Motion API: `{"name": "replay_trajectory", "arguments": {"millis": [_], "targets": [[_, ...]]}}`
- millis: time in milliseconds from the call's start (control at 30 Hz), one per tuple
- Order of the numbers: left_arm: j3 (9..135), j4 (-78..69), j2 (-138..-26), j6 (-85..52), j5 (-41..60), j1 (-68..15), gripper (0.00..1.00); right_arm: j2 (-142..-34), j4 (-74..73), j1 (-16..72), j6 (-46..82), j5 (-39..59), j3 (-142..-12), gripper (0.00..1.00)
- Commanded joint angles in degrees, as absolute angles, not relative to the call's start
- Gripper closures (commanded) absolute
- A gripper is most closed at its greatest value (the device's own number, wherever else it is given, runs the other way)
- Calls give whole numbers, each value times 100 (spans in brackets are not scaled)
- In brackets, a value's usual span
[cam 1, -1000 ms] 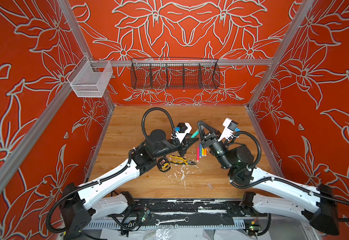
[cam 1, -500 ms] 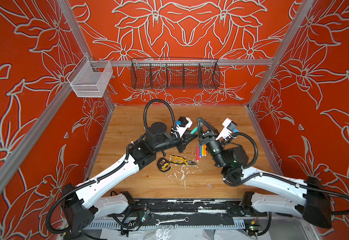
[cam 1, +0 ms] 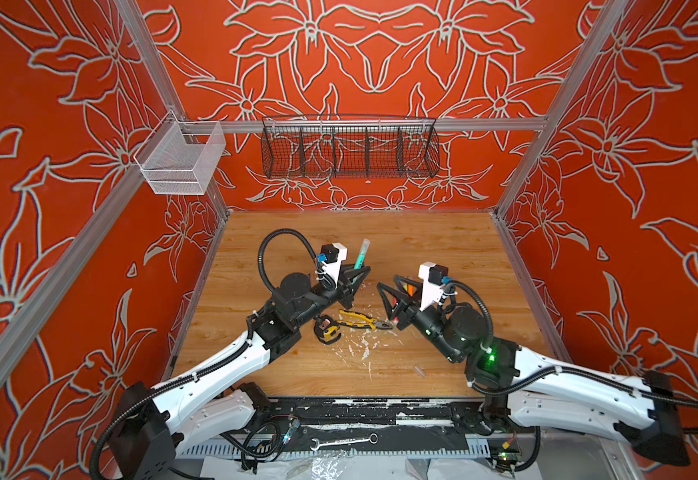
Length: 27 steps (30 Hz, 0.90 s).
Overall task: Insert the pens into the pen caps
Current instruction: 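Open the right gripper and draw it back from the capped green pen, then lower the capped green pen beside the highlighters and release it with the left gripper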
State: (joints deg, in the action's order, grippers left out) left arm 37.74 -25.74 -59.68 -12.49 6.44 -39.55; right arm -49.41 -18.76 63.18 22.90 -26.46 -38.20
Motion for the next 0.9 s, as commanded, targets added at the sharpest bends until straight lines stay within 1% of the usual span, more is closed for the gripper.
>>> {"name": "replay_trajectory", "arguments": {"millis": [0,100,200,367,533,633,767,867], "targets": [[3671,-2583,-6301,-2232,-156,-4107,100,-4451,-1158,5956,1730,-3568,-3760,36],[3724,-2066,-6702,-2737,-479,-4157,100,-4152,-1331,5345,1848,-3418,-3307,36],[3763,-1920,-7139,-2984,-536,-4170,100,-4177,-1002,4608,2114,-3113,-3110,36],[4171,-1616,-8079,-3191,-428,-4214,100,-4605,-922,3723,2228,-3113,-2737,36],[4693,-1463,-9028,-3355,-249,-4228,100,-5139,-1096,2736,2507,-2690,-2386,37],[5064,-1228,-9472,-3370,-237,-4228,100,-5443,-1190,2466,2429,-2869,-2286,37],[5631,-817,-10073,-3483,-241,-4236,100,-5655,-1313,2336,2293,-3280,-2138,37],[6001,-500,-10506,-3767,-326,-4305,100,-5569,-1496,2250,2280,-2996,-1998,37]]}}
